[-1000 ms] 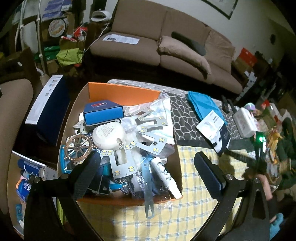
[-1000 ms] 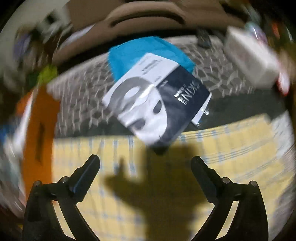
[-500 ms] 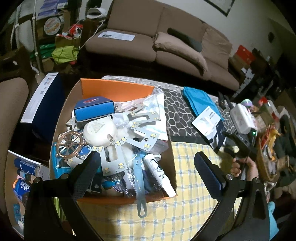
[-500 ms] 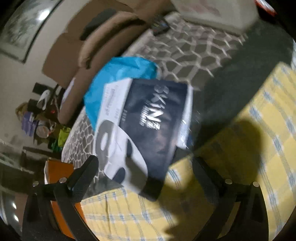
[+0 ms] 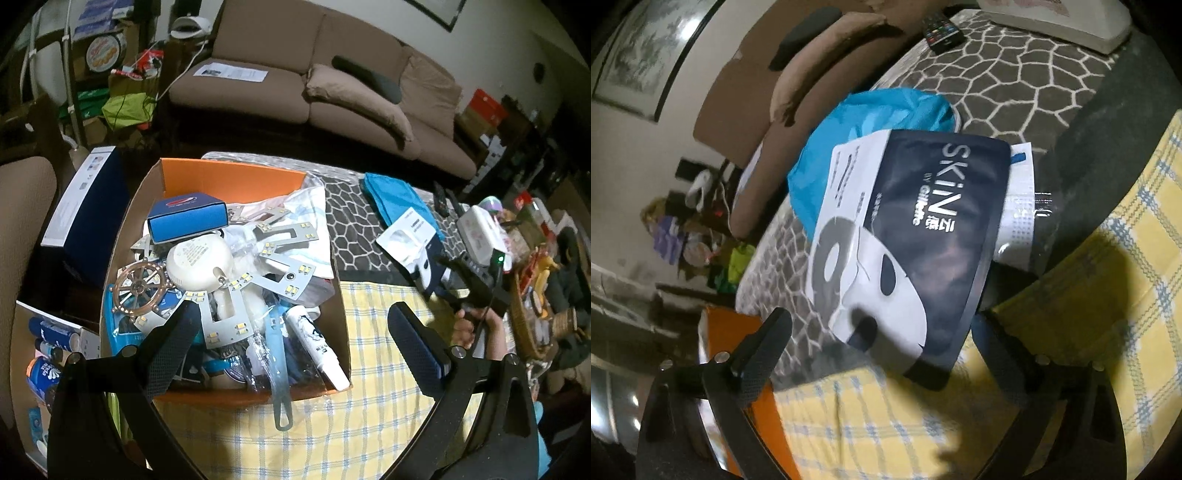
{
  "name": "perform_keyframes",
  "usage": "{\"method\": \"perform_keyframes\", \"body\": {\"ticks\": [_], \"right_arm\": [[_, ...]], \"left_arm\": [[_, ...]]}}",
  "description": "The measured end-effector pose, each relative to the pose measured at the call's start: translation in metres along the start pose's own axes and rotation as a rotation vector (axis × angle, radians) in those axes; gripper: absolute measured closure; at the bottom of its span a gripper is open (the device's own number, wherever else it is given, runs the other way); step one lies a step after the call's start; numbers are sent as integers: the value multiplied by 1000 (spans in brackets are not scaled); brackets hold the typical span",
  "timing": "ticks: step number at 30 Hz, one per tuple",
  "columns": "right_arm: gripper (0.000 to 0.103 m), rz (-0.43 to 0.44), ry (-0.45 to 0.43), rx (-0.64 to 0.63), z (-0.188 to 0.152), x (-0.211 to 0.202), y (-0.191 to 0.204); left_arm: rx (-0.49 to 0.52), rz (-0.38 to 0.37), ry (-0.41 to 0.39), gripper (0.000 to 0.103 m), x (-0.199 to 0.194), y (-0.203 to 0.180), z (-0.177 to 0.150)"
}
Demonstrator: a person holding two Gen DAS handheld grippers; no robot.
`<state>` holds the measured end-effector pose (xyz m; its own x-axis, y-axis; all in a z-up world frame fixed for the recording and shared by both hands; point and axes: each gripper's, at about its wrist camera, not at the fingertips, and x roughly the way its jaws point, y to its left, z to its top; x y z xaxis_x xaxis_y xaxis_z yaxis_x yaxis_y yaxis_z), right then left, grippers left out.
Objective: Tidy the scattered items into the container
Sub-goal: 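Reach the right tool to the SKIN face-mask packet and grasp it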
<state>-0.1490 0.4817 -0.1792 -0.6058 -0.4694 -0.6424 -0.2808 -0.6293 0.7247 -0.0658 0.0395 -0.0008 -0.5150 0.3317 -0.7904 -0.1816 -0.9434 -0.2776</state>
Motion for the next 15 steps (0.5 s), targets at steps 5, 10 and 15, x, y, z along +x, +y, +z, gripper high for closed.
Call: {"method": "perform_keyframes", "body": {"ticks": [5, 10, 15], "right_arm": [[50, 87, 34, 59, 2, 15, -6], [54, -246, 45, -297, -12, 14, 41], [2, -557, -53, -846, -2, 14, 105]], "left_arm": [[-3, 2, 4, 1, 1, 1, 0], [-1, 8, 6, 1, 1, 2, -1], [-9, -6, 4, 1, 1, 3, 0]]}}
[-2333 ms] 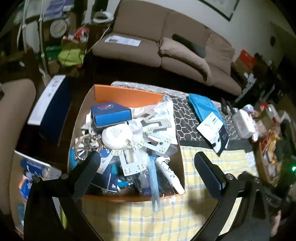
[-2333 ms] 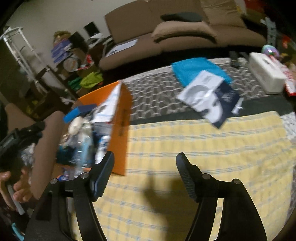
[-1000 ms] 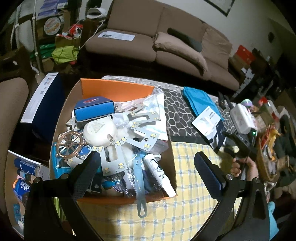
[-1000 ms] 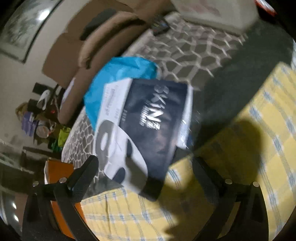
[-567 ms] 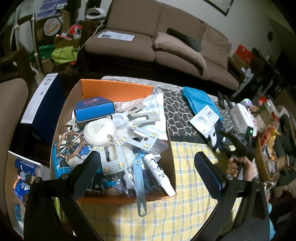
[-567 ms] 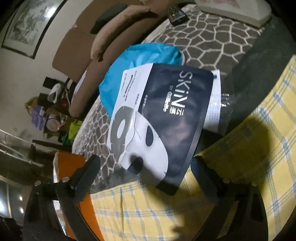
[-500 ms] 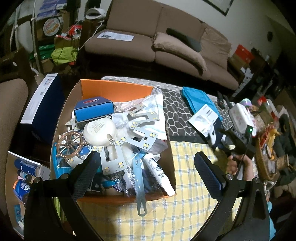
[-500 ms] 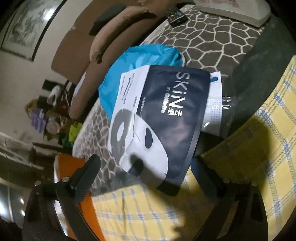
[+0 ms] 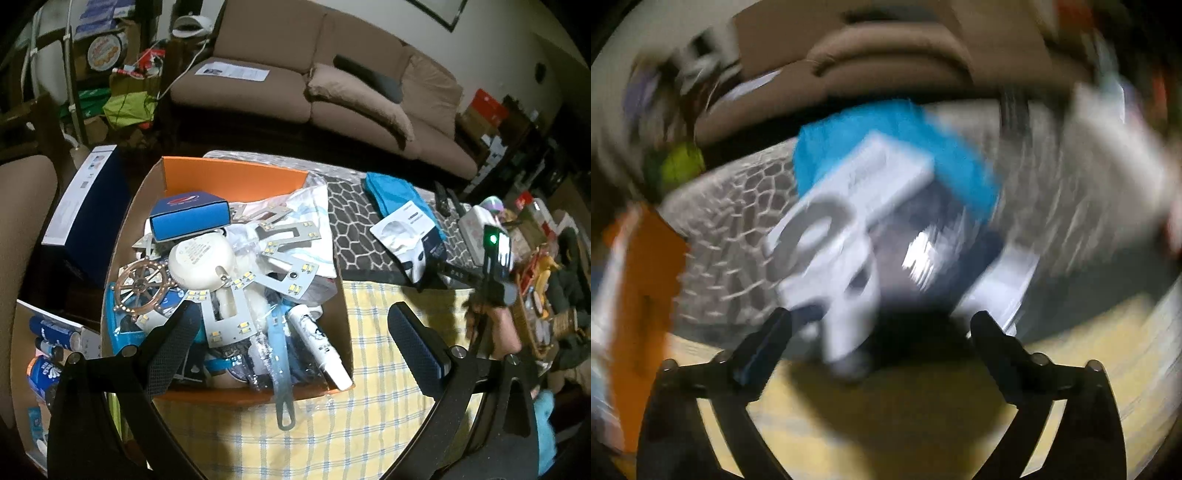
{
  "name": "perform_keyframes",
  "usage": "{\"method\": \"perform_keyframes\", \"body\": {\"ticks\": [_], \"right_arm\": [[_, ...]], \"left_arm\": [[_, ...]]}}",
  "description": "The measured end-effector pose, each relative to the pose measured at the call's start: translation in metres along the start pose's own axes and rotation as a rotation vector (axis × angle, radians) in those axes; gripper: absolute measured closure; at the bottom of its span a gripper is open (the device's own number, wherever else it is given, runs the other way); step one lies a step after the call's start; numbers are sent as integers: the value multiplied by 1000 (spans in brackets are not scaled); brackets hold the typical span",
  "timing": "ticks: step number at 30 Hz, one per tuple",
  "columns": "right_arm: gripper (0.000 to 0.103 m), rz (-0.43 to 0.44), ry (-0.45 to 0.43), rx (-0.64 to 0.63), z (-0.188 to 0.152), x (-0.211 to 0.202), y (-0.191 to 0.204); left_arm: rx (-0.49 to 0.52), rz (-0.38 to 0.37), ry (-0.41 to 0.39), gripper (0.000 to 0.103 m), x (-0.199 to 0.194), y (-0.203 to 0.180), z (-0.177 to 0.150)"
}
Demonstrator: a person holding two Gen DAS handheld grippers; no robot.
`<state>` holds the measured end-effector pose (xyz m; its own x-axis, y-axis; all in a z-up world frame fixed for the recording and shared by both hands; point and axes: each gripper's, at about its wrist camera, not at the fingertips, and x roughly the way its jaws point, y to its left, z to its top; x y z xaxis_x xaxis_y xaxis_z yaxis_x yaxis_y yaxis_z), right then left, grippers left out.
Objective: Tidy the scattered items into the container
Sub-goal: 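Reach the right tool to the SKIN face-mask packet and grasp it, then carry the SKIN packet with the right tool toward the left tool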
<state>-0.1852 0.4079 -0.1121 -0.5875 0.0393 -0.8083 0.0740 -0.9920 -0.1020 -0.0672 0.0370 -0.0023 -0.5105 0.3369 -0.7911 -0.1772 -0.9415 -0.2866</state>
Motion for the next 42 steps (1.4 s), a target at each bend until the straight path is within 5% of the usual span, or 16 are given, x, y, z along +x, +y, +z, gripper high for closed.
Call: {"method": "perform_keyframes", "body": {"ticks": [4, 10, 13, 16, 17, 22, 32, 37, 42], "right_arm": [[1, -64, 12, -175, 47, 29, -18], [4, 96, 209, -362, 55, 84, -6], [27, 152, 220, -373, 43, 81, 8], [84, 145, 206, -335, 27, 65, 7], [94, 153, 215, -321, 20, 59, 8], [100, 264, 232, -193, -14, 15, 9], [97, 740, 218, 122, -63, -29, 57], [95, 818, 237, 210, -69, -20, 89], [75, 838, 244, 241, -61, -16, 117]], "left_arm": [[-8, 15, 21, 2, 7, 3, -3], [44, 55, 25, 1, 17, -9, -6], [32, 34, 44, 2, 24, -10, -6], [28, 6, 56, 2, 24, -13, -8], [32, 2, 54, 2, 22, -14, -8], [35, -32, 40, 2, 11, -19, -10], [-35, -75, 18, 2, -4, -1, -4], [-69, -99, 35, 2, -4, 5, -3], [-76, -91, 31, 2, -5, 9, -2]]}}
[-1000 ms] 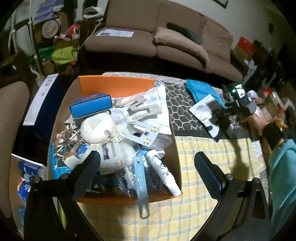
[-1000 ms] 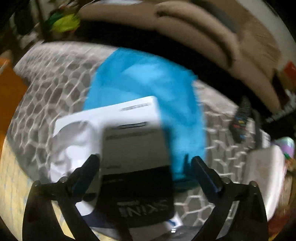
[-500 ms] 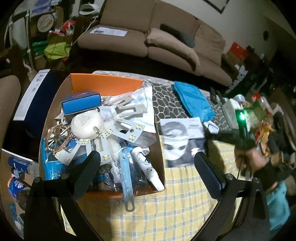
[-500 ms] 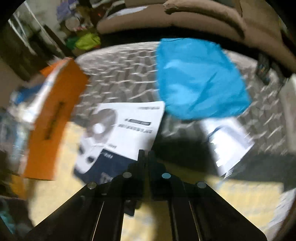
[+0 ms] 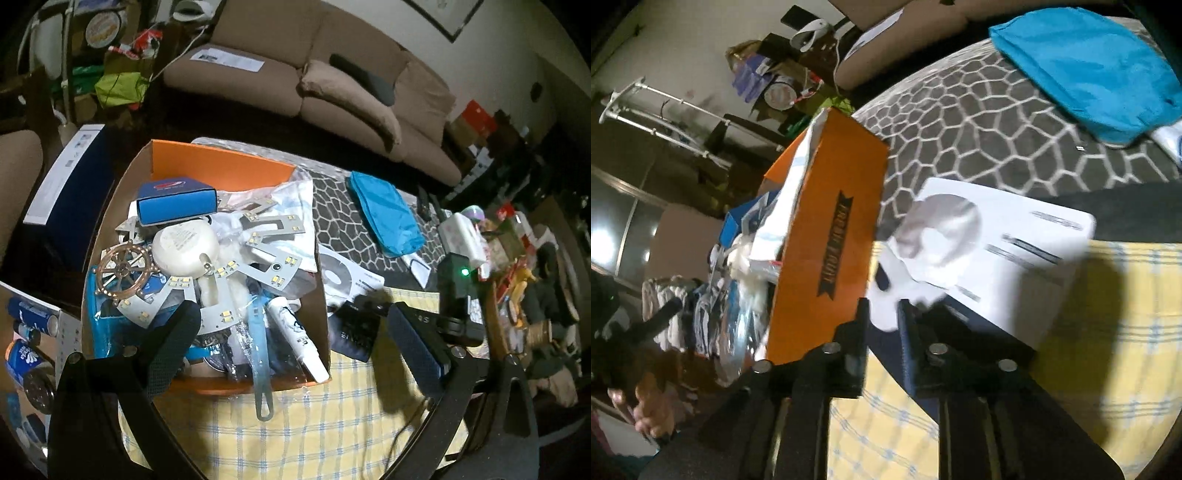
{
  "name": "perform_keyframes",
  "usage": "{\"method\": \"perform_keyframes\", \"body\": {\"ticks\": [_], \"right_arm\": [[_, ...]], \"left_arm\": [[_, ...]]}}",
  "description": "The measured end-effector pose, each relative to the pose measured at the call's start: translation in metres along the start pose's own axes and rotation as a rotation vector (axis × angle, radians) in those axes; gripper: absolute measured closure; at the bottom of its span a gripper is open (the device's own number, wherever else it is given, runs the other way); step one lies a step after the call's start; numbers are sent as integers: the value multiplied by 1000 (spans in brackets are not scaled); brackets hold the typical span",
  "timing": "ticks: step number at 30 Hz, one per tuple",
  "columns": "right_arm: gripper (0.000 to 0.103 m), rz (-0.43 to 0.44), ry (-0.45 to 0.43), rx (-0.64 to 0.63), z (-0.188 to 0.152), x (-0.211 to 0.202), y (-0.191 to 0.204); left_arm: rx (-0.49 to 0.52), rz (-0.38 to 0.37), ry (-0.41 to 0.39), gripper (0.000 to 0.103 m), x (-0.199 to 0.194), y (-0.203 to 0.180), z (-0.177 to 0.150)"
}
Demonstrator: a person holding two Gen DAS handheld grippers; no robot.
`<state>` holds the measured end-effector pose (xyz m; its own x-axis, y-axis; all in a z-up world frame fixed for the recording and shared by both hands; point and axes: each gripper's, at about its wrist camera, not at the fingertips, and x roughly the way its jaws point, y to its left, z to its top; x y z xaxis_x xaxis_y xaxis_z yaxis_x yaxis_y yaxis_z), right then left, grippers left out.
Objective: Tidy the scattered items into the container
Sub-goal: 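Carry the SKIN packet with the right tool toward the left tool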
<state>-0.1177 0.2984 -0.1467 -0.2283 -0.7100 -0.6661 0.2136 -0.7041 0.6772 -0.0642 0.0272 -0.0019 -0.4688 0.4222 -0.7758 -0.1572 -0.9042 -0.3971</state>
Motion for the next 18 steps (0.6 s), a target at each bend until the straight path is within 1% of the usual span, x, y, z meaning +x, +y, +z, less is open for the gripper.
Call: {"method": "perform_keyframes", "body": {"ticks": [2, 3, 5, 6, 8, 9, 10, 11, 13, 14, 16, 17, 18], "right_arm": [[62, -43, -24, -7, 0, -4, 5], [59, -66, -38, -6, -1, -9, 2], [32, -137, -75, 2, -4, -25, -5], [29, -179, -82, 11, -6, -34, -13], [29, -238, -101, 44, -10, -51, -30], [29, -235, -101, 88, -14, -59, -42], [29, -224, -94, 120, -17, -63, -51], [29, -193, -75, 158, -22, -65, -61], [29, -189, -40, 181, -27, -60, -70], [29, -183, -37, 186, -27, -58, -71], [30, -131, -38, 214, -29, -48, -72], [32, -82, -37, 231, -28, -42, -73], [33, -55, -41, 236, -26, -37, -71]], "left_arm": [[-9, 7, 1, 2, 0, 3, 1], [-15, 13, 1, 2, 0, 6, 2], [-25, 25, 6, 2, 1, 10, 2], [-29, 29, 10, 2, 1, 11, 3], [-32, 40, 22, 2, 4, 13, 3], [-32, 46, 27, 2, 5, 13, 3], [-31, 48, 28, 2, 5, 13, 2], [-30, 48, 25, 2, 5, 12, 2], [-24, 47, 21, 2, 4, 11, 1], [-23, 47, 20, 2, 5, 10, 1], [-19, 54, 24, 2, 7, 9, 1], [-18, 55, 24, 2, 7, 8, 1], [-17, 55, 23, 2, 7, 8, 1]]}}
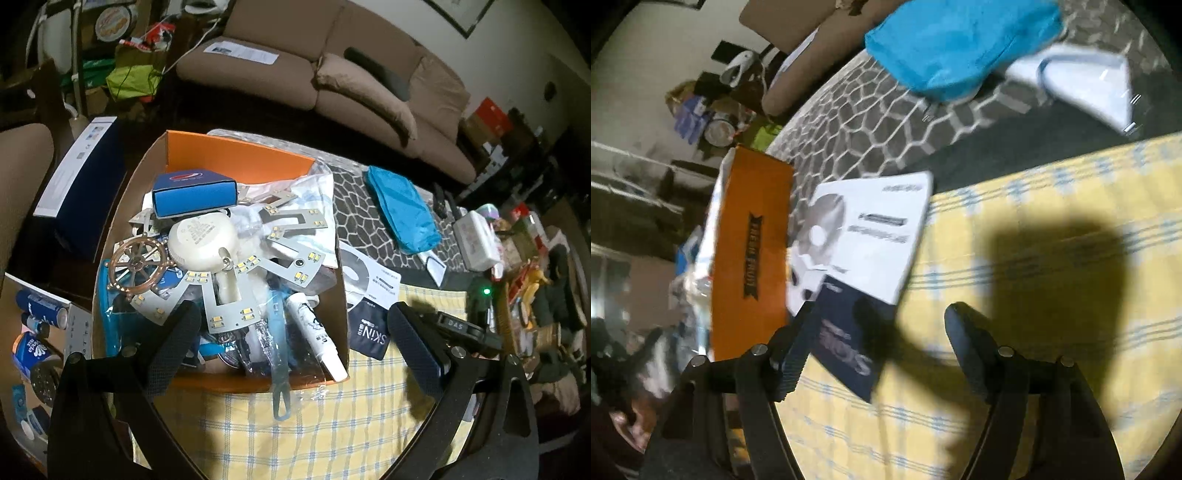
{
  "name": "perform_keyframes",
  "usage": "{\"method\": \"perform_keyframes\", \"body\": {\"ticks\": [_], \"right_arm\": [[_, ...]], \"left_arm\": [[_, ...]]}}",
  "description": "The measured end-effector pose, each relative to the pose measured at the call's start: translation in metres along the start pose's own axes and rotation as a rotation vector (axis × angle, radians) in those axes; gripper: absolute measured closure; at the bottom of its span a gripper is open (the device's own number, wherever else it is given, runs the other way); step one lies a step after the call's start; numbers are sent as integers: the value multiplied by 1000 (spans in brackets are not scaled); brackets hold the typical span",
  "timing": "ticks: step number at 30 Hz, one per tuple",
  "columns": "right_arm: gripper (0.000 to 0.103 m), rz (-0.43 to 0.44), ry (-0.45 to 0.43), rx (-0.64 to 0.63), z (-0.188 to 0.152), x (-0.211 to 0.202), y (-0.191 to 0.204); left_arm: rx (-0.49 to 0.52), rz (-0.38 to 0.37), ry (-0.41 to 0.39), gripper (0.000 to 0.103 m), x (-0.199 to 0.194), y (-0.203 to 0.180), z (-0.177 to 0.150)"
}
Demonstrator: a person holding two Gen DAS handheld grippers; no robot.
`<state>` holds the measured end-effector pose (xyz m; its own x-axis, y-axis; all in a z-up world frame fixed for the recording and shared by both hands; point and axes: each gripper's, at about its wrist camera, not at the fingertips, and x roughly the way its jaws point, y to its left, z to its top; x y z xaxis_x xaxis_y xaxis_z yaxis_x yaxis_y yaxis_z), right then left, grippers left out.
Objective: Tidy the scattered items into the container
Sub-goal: 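Carry the SKIN packet with the right tool toward the left tool, then grasp the SKIN packet with the left tool while the right tool holds it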
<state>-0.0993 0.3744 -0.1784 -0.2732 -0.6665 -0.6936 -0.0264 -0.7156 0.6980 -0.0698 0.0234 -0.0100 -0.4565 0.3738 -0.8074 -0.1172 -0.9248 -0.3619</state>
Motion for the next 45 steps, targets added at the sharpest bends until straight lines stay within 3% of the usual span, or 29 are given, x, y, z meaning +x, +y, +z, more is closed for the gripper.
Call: {"method": "perform_keyframes", "body": {"ticks": [10, 13, 16, 18, 20, 25, 26, 28, 31, 38, 41, 45], "right_arm": [[37, 80, -74, 16, 9, 20, 23], [37, 149, -102, 31, 5, 10, 28], [52, 290, -64, 52, -2, 9, 34], [55, 271, -40, 20, -9, 16, 45], [68, 209, -31, -39, -14, 22, 57], [78, 117, -79, -41, -11, 37, 63], [94, 100, -95, -29, -10, 40, 63], [101, 105, -121, -9, -12, 39, 62], [102, 132, -183, -49, -24, 12, 69], [103, 337, -272, -14, -58, -81, 54], [103, 425, -267, 34, -77, -102, 37], [103, 476, -250, 33, -106, -120, 11]], "left_arm": [[-13, -27, -5, 2, -4, 3, 2], [-24, -36, -11, 2, -6, 7, 4], [-44, -47, -10, 2, -6, 11, 5], [-48, -51, -11, 2, -7, 12, 4], [-44, -45, -13, 2, -6, 12, 4], [-47, -44, -6, 2, -4, 12, 3], [-47, -48, -5, 2, -3, 12, 3], [-46, -50, 1, 2, -1, 10, 2], [-37, -51, 18, 2, 4, 7, 0], [-35, -120, 53, 2, 10, -5, -7], [-62, -188, 116, 2, 24, -13, -17], [-62, -321, 238, 2, 54, -48, -45]]}}
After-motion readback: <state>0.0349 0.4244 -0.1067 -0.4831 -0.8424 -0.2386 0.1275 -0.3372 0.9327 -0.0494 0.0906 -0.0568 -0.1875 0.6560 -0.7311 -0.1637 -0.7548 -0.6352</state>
